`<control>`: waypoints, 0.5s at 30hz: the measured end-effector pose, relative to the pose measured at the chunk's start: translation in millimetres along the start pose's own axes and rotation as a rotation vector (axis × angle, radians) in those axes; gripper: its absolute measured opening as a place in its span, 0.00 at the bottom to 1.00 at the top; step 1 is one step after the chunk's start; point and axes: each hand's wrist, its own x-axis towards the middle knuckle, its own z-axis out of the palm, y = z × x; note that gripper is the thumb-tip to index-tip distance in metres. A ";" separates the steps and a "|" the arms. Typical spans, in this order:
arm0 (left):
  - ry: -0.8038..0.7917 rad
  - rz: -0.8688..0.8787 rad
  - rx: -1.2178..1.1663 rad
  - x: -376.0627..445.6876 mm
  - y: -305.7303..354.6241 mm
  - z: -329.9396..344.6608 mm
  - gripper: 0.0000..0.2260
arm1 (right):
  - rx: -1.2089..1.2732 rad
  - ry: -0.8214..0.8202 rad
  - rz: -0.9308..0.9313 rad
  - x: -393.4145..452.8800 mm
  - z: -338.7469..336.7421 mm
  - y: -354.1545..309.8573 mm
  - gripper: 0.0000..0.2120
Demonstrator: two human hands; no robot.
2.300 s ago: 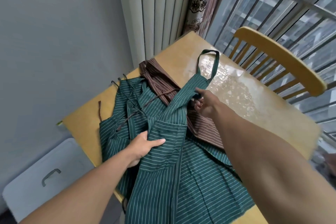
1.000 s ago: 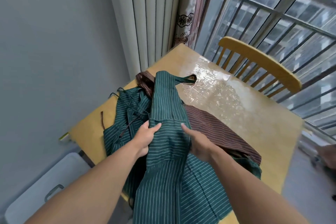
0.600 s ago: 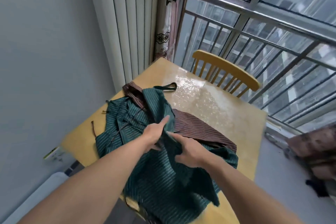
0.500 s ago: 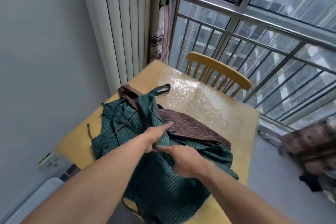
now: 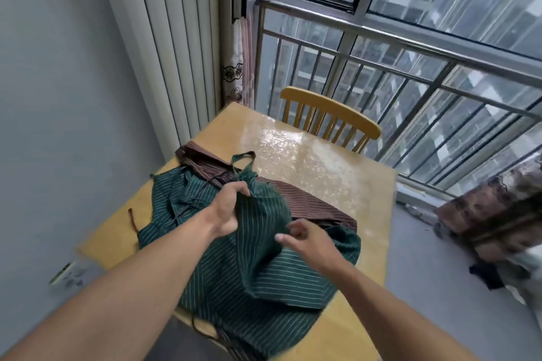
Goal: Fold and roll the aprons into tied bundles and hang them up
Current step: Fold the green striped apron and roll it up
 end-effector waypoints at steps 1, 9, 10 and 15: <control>-0.050 0.004 -0.008 -2.8 2.6 0.6 0.04 | 0.129 0.045 0.033 6.3 -9.6 -1.9 0.39; -0.244 0.122 -0.096 -30.5 53.4 -8.3 0.10 | 0.328 -0.389 -0.070 30.5 -49.2 -50.4 0.20; -0.243 0.147 -0.125 -31.3 59.0 -10.2 0.11 | 0.334 -0.404 -0.101 31.8 -49.3 -55.0 0.21; -0.242 0.275 -0.223 -38.9 87.9 -20.5 0.12 | 0.418 -0.534 -0.110 36.3 -43.6 -69.9 0.21</control>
